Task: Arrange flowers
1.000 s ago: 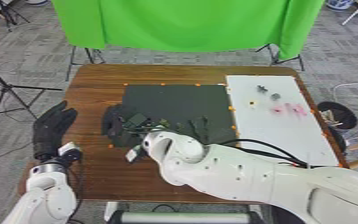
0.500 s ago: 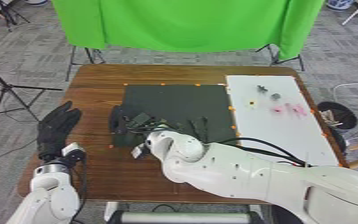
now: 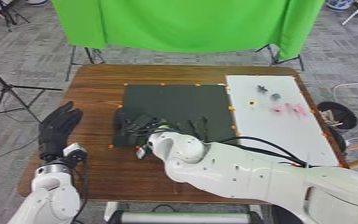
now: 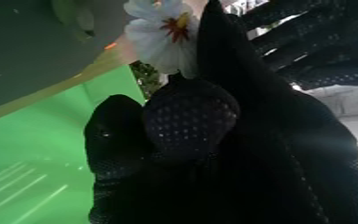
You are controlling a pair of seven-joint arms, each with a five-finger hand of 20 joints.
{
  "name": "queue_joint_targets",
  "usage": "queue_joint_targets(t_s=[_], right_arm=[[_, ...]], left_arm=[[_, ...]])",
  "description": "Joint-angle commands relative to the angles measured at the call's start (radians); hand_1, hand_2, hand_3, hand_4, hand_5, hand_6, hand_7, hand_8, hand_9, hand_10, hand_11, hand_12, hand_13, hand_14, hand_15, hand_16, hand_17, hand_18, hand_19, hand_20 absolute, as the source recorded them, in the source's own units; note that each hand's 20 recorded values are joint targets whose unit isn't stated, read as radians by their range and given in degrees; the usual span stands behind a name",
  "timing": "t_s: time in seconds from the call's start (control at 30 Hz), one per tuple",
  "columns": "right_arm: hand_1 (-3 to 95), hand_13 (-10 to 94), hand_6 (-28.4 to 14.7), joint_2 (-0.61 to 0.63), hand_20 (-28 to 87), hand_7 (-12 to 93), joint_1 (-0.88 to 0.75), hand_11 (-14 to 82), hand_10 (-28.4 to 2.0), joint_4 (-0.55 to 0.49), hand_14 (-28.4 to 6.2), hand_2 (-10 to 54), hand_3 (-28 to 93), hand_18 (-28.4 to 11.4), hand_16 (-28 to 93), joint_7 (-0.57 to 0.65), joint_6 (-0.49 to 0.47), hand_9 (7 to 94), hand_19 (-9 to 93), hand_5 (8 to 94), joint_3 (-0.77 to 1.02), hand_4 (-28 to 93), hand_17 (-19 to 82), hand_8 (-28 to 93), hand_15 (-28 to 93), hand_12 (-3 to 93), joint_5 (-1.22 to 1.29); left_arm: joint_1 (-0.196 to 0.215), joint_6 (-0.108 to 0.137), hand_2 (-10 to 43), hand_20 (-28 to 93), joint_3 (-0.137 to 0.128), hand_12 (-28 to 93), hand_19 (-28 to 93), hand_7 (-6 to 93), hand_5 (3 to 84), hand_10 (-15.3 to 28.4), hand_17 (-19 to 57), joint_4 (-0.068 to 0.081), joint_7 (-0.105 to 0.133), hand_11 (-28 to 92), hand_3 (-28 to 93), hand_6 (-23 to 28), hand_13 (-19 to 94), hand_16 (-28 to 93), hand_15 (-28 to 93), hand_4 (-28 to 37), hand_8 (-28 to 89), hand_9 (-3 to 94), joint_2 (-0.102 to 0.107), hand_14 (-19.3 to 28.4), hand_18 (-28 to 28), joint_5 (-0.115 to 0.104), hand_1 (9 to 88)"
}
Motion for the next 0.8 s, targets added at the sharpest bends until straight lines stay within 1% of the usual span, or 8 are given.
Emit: queue_joint_targets(t_s=[0.03,0.1,0.2,0.37,0.43,0.5,0.6,0.8], right_arm=[[61.3,92,1.9,0.015,39,19,-0.005,4.9,-9.3,-0.019,-2.3,-9.5,63,-7.7,30,0.045,-0.090,78.5,92,78.6,0.023,-13,68,-1,57,15.9,-0.028],[60.3,92,2.0,0.019,39,18,-0.007,7.2,-9.1,-0.022,-2.5,-9.5,63,-7.9,30,0.051,-0.101,76.7,92,78.0,0.027,-14,68,-1,56,13.0,-0.036],[59.3,91,2.0,0.024,39,17,-0.004,8.0,-9.1,-0.026,-2.8,-9.5,63,-8.0,30,0.055,-0.105,75.7,91,77.2,0.026,-14,67,-1,55,12.0,-0.031],[57.5,91,2.0,0.035,39,17,-0.007,9.5,-9.0,-0.039,-2.8,-9.5,63,-8.3,30,0.064,-0.111,74.8,91,76.8,0.034,-13,67,-1,55,10.9,-0.013],[57.1,91,2.1,0.040,39,17,-0.012,10.3,-9.0,-0.053,-2.8,-9.5,63,-8.5,30,0.081,-0.155,74.2,92,76.3,0.049,-13,67,-1,55,10.5,-0.024],[54.0,91,2.9,0.045,39,19,-0.012,10.5,-10.3,-0.066,-2.8,-9.5,66,-8.7,30,0.086,-0.184,70.4,92,71.4,0.057,-14,66,-2,55,10.0,-0.016],[47.9,90,5.3,0.047,39,18,-0.011,9.6,-12.1,-0.082,-2.2,-9.5,73,-9.0,29,0.096,-0.207,66.6,92,65.6,0.067,-14,65,-11,55,10.9,-0.005],[45.2,89,6.4,0.050,39,19,-0.009,8.8,-12.5,-0.102,-2.2,-9.5,73,-9.5,29,0.111,-0.254,63.3,92,60.4,0.085,-14,64,-14,55,11.4,0.008]], left_arm=[[0.004,-0.021,19.8,31,-0.015,11,6,18.3,50.2,13.9,24.1,0.002,-0.014,25,68,3.8,45,-3,21,-23.9,-9,51.6,-0.014,13.7,10.7,0.005,43.7],[0.001,-0.026,19.7,31,-0.018,11,6,18.3,50.3,13.9,24.1,0.006,-0.018,25,68,3.8,45,-3,21,-23.9,-9,51.6,-0.013,13.7,10.7,0.007,43.5],[0.009,-0.019,19.7,31,-0.012,11,6,18.3,50.3,13.9,24.1,-0.002,-0.013,25,68,3.7,45,-3,21,-23.9,-9,51.6,-0.012,13.7,10.7,0.005,43.4],[0.011,-0.022,19.6,31,-0.013,11,6,18.2,50.5,13.9,24.1,-0.003,-0.022,25,68,3.7,45,-3,21,-24.0,-9,51.6,-0.011,13.8,10.8,0.009,43.4],[0.009,-0.025,19.6,31,-0.013,11,6,18.2,50.6,13.9,24.1,0.000,-0.025,25,68,3.7,45,-3,21,-24.1,-9,51.6,-0.010,13.8,10.8,0.009,43.3],[0.006,-0.034,19.5,31,-0.018,11,6,18.3,50.6,13.9,24.0,0.005,-0.030,25,68,3.7,45,-3,21,-24.1,-9,51.6,-0.012,13.8,10.8,0.011,43.3],[0.009,-0.028,19.5,31,-0.011,11,6,18.4,50.6,13.9,24.0,-0.001,-0.029,25,68,3.5,45,-3,21,-24.1,-9,51.6,-0.009,13.8,10.8,0.012,43.2],[0.005,-0.036,19.3,31,-0.012,11,6,18.6,51.2,14.0,24.0,0.003,-0.034,25,68,2.6,45,-3,21,-24.2,-8,51.8,-0.009,13.9,10.9,0.015,43.3]])
